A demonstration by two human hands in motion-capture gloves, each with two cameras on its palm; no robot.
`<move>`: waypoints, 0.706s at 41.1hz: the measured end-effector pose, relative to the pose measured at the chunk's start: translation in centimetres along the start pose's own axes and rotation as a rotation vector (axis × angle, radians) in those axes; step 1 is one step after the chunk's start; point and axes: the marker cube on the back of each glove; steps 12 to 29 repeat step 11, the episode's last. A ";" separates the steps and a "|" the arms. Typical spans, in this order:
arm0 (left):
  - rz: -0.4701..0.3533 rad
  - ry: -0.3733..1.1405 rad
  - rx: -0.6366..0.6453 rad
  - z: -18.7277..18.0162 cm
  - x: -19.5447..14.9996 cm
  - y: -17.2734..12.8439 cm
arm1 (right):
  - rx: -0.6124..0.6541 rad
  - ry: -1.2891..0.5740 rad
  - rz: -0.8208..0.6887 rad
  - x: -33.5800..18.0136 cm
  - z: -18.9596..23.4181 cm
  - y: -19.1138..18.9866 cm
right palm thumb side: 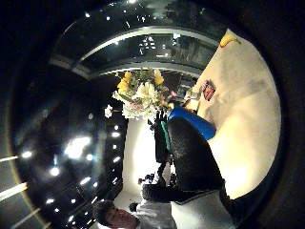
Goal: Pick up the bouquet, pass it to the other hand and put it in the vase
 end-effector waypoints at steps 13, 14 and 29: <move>-0.106 0.098 0.001 3.0 0.1 -1.9 | -0.020 0.016 -0.062 3.1 0.9 0.4; -0.106 0.098 0.001 3.0 0.1 -1.9 | -0.020 0.016 -0.062 3.1 0.9 0.4; -0.106 0.098 0.001 3.0 0.1 -1.9 | -0.020 0.016 -0.062 3.1 0.9 0.4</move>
